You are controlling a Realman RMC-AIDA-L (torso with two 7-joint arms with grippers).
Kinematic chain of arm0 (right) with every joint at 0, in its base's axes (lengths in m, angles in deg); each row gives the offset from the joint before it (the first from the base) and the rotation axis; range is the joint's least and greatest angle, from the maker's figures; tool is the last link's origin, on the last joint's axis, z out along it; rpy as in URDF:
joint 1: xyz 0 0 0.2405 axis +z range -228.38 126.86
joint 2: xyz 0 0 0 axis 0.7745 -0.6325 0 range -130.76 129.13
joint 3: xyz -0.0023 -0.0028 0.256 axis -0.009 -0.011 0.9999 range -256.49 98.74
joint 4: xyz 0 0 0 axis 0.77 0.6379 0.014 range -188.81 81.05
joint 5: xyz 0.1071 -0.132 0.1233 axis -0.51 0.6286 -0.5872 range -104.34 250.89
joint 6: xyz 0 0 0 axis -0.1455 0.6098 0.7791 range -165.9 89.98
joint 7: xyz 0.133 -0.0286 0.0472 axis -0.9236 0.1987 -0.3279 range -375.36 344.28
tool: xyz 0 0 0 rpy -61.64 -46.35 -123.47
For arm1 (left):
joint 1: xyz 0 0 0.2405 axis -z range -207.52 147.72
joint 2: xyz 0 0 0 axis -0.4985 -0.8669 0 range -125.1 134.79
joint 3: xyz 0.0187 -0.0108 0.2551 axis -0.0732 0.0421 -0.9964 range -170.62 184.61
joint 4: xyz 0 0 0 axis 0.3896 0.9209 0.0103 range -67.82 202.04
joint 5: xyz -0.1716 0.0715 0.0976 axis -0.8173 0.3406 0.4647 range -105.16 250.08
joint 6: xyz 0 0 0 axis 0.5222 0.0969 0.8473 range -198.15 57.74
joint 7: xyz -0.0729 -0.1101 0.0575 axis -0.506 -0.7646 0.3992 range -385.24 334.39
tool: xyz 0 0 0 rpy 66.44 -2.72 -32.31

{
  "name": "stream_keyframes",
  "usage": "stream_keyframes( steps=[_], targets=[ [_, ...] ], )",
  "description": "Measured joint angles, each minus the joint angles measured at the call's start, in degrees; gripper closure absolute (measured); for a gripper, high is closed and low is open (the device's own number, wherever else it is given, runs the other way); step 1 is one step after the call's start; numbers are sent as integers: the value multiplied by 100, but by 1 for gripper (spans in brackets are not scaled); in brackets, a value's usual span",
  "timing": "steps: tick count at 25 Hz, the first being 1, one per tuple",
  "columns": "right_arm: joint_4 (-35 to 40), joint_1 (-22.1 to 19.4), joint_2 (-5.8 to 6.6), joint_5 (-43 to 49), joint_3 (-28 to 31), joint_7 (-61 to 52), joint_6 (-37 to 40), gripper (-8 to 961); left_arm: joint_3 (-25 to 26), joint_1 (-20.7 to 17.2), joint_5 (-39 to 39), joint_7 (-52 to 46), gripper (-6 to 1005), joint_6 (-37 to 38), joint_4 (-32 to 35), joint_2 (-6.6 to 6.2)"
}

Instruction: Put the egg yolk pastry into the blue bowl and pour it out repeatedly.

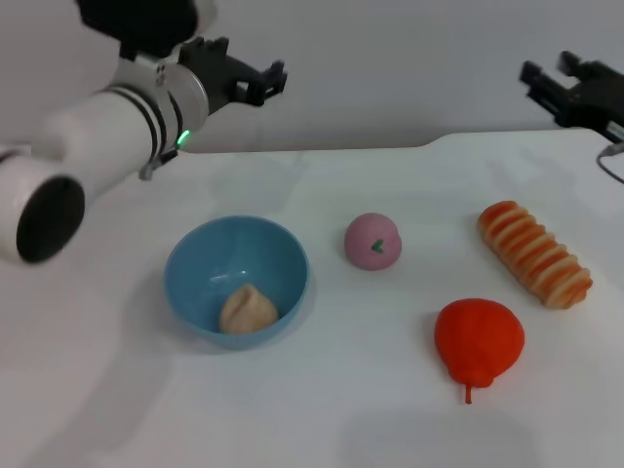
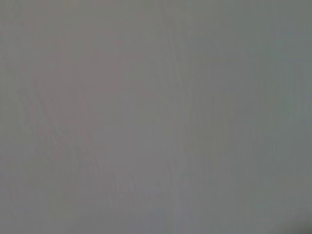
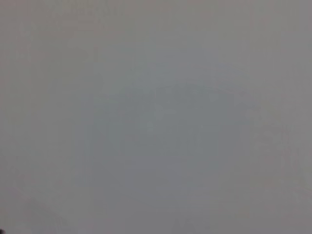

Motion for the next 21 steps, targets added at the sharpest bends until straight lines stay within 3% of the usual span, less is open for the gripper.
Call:
stream_keyframes(
  steps=[6, 11, 16, 21],
  targets=[
    [-754, -54, -1, -1576, 1, 1746, 25, 437, -702, -169, -263, -245, 262, 2240, 912, 12],
    [-1523, -63, -7, -3168, 3, 3241, 509, 425, -1069, -157, -878, -572, 262, 3476, 1799, 27],
    [-2192, -28, -12, -4364, 2, 4355, 899, 425, -1219, -270, -1158, -591, 262, 3966, 2095, 39],
    [-2416, -11, -16, -4598, 2, 4621, 951, 425, -1364, -332, -1202, -571, 262, 4232, 2220, 42]
  ],
)
